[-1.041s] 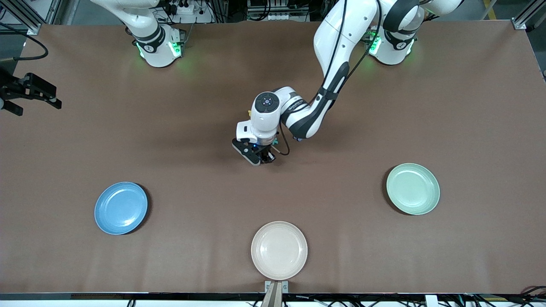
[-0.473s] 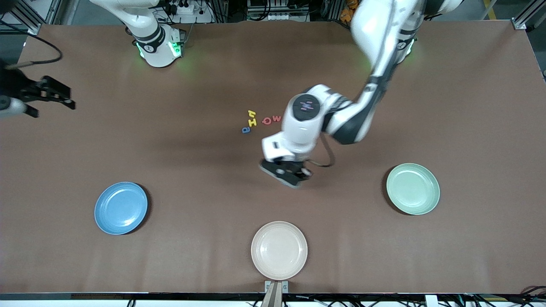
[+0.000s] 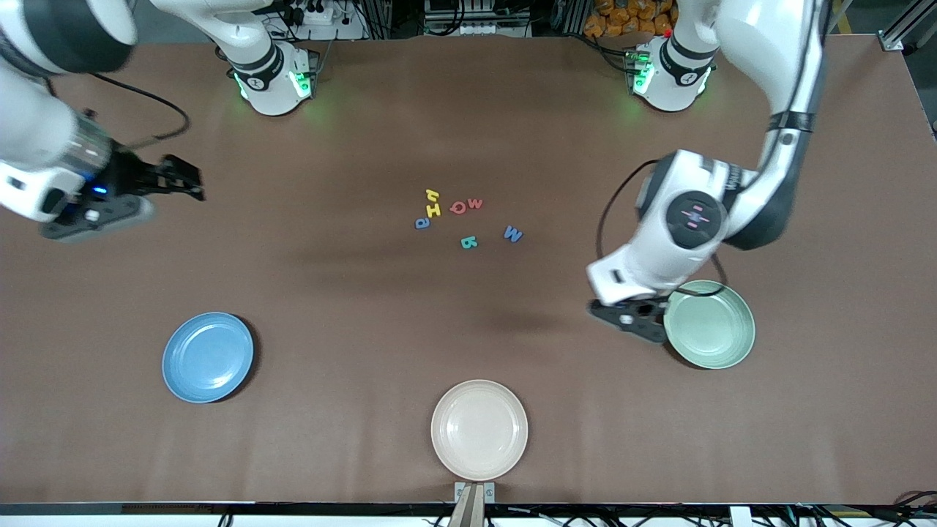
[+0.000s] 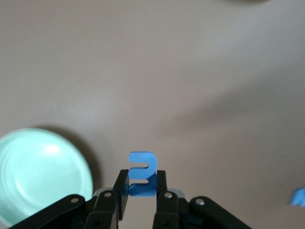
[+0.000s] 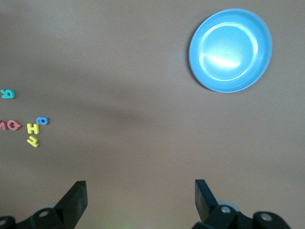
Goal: Sort uppercase to blue plate, lowercase to green plate
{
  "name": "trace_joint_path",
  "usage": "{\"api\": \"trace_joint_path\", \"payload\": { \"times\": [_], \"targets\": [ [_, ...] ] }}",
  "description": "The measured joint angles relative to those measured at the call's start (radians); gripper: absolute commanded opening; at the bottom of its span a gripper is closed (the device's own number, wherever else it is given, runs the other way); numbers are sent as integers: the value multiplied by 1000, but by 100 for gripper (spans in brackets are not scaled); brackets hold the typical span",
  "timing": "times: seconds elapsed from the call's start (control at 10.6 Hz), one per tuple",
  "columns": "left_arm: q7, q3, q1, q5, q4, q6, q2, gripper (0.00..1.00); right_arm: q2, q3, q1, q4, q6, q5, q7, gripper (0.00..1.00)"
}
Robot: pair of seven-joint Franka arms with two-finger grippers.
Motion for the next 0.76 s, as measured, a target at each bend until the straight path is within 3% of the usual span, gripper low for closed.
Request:
{"api": "trace_joint_path", "payload": {
  "times": [0.28,0.76],
  "targets": [
    [3,-2,94,-5,-100,16,0,0,82,2,84,-10,29,-6,133,100],
    [3,-1,201,-16,-130,34,29,0,222,1,149,-6,115,-6,252,100]
  ]
}}
